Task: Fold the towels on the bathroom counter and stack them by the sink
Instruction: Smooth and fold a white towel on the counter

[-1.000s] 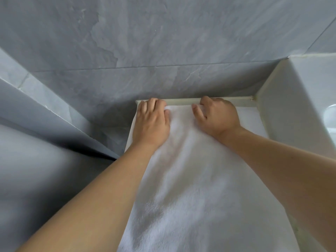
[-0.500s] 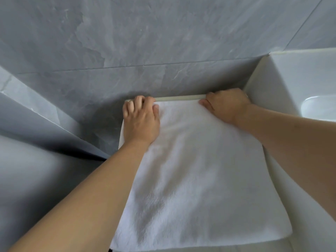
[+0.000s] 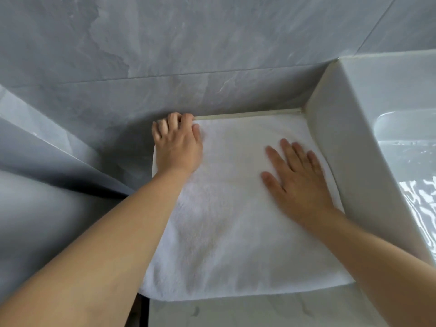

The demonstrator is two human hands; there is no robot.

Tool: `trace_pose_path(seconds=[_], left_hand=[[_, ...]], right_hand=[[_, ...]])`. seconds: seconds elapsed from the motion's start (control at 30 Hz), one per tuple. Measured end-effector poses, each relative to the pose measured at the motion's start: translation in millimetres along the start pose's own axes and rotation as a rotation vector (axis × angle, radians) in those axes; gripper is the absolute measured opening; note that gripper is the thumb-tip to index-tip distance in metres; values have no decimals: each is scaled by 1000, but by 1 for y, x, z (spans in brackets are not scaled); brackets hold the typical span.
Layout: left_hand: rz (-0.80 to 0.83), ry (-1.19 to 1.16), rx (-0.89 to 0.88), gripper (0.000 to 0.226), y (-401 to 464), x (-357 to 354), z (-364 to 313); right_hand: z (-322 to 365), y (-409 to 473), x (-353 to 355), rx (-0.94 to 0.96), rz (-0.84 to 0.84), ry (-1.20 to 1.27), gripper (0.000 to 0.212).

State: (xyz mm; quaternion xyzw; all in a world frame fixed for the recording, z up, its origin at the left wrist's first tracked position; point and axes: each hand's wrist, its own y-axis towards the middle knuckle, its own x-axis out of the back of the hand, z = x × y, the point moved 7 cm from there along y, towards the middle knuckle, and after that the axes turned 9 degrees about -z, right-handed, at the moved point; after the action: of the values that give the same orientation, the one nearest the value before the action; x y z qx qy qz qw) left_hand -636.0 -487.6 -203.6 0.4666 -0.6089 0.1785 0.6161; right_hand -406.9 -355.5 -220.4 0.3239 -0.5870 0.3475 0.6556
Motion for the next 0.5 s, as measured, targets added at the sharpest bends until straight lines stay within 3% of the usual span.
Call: trace_pose_path(seconds=[0.17,0.33,0.43,0.5], left_hand=[[2,26,-18,28,1,1,-2],[0,39,-56,30,0,11,-13],[-67,-123,-287,43,1,22,-60],[-51,-345,-508,36,-4,24,-106]], right_hand=[[-16,-17,5,-153,-8,-21,73],[-10,-20,7,-166,-24,-44,69],[-12,-19,5,-152,-28,-39,69],[-12,-20,3,-150,-32,-30,69]])
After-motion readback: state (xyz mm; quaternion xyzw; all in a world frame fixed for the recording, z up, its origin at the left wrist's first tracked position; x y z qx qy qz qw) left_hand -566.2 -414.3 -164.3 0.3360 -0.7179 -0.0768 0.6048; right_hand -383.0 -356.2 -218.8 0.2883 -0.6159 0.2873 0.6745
